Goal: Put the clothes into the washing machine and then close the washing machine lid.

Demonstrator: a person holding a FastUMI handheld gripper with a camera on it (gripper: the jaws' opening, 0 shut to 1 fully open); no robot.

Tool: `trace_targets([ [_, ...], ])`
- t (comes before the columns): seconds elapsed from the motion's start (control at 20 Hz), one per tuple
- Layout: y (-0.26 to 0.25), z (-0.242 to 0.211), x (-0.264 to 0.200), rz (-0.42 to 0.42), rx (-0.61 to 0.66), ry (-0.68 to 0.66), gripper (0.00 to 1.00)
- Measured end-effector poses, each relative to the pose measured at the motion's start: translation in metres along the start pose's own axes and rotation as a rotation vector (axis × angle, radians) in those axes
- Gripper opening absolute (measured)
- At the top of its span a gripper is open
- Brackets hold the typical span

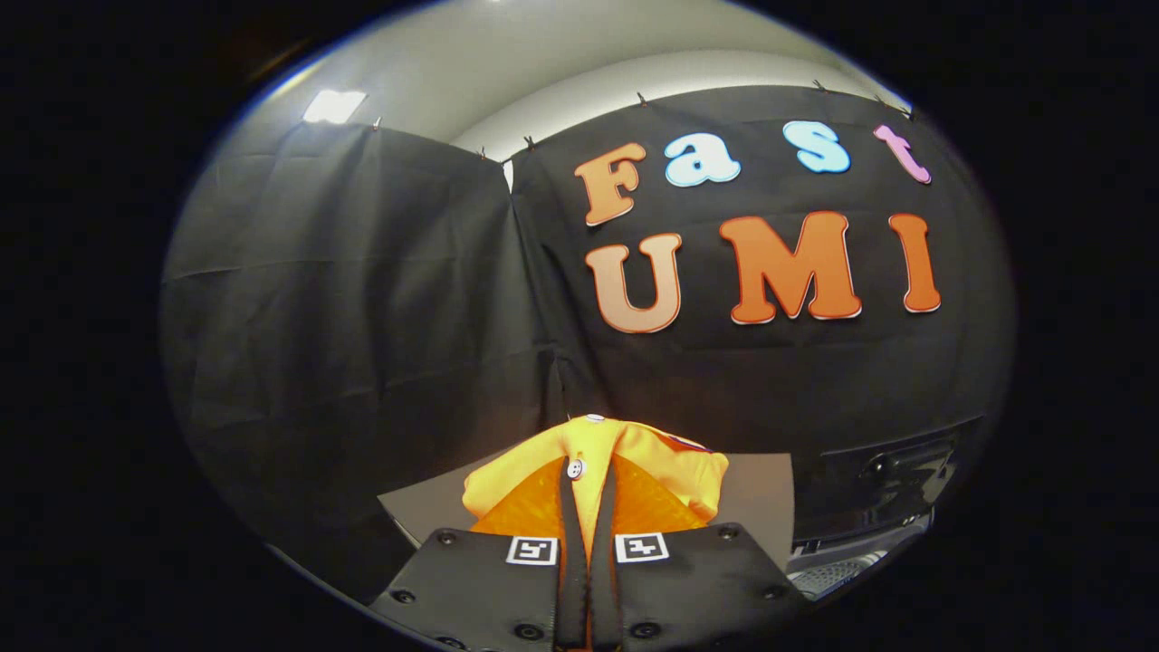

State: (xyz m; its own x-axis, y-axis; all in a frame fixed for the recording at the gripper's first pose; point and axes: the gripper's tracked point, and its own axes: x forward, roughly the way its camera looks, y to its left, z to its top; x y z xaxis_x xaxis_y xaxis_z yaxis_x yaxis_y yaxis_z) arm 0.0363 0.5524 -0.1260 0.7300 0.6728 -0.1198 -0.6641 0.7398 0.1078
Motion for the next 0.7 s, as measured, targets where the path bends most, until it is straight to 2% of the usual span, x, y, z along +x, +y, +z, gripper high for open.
trace_targets([
  [0.15, -0.023, 0.020, -0.020, -0.016, -0.003, -0.041, 0.10],
  [0.4, -0.086, 0.053, -0.049, -0.089, -0.026, -0.101, 0.10],
  [0.7, -0.191, 0.062, -0.086, -0.230, -0.020, -0.106, 0.10],
])
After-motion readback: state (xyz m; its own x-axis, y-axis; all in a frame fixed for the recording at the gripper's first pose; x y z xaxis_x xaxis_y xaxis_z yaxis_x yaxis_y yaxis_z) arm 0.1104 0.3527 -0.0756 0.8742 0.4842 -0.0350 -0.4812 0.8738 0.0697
